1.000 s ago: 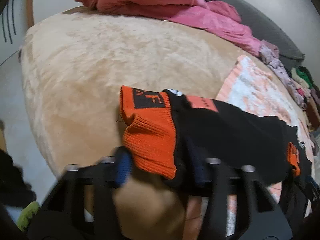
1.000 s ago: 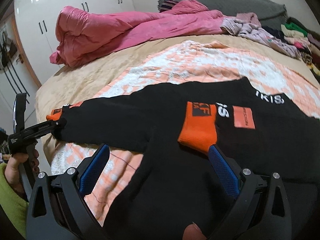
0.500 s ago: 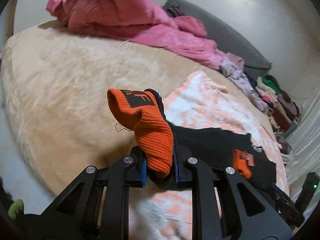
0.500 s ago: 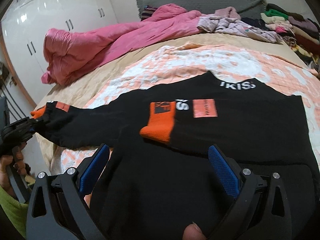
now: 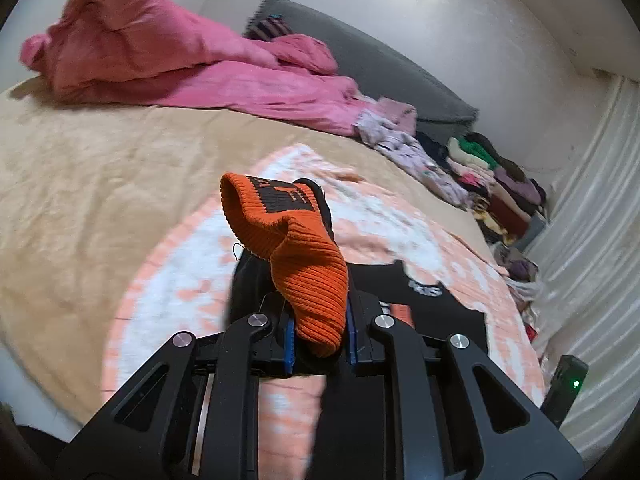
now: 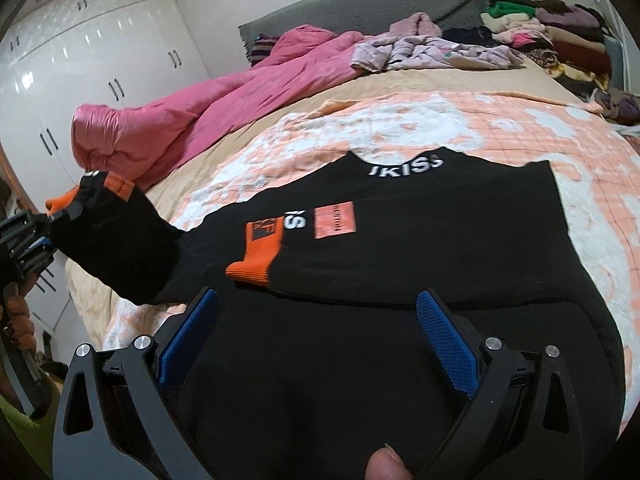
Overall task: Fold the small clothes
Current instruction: 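Lift the cuff with the left gripper, lay it toward the collar, release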
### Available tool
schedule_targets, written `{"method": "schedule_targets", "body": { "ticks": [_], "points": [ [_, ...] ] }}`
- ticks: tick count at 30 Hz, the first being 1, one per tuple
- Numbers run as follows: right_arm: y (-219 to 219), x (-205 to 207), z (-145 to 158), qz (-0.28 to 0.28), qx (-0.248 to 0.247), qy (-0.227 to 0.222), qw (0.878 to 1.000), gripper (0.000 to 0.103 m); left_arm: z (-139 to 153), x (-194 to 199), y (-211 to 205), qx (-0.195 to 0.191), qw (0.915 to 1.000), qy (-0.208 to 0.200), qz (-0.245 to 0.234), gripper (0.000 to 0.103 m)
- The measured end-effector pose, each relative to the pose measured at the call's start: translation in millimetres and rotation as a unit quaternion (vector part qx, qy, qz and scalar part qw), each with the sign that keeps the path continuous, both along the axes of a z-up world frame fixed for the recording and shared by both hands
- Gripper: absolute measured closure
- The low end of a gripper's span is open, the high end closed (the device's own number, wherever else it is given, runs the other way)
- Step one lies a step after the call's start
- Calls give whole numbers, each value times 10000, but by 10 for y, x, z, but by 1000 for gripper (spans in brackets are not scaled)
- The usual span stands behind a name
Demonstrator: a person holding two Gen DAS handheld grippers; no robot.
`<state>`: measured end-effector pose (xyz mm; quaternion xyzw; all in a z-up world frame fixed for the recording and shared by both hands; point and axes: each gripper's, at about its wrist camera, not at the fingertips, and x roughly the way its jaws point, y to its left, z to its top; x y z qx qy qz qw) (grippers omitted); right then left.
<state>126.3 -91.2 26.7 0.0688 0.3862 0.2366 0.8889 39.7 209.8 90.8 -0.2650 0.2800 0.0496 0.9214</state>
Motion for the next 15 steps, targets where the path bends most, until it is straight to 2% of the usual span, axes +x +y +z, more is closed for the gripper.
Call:
{"method": "schedule_targets", "body": {
  "ticks": [9, 15],
  "points": [
    [-552, -57, 45, -463, 194, -71, 9987, 4, 130, 441, -749, 136, 9969, -3, -771, 93],
    [-969, -90, 45, -825, 229, -68, 9963, 4, 31, 755, -1190, 222, 9924, 184, -1199, 93]
  ]
}}
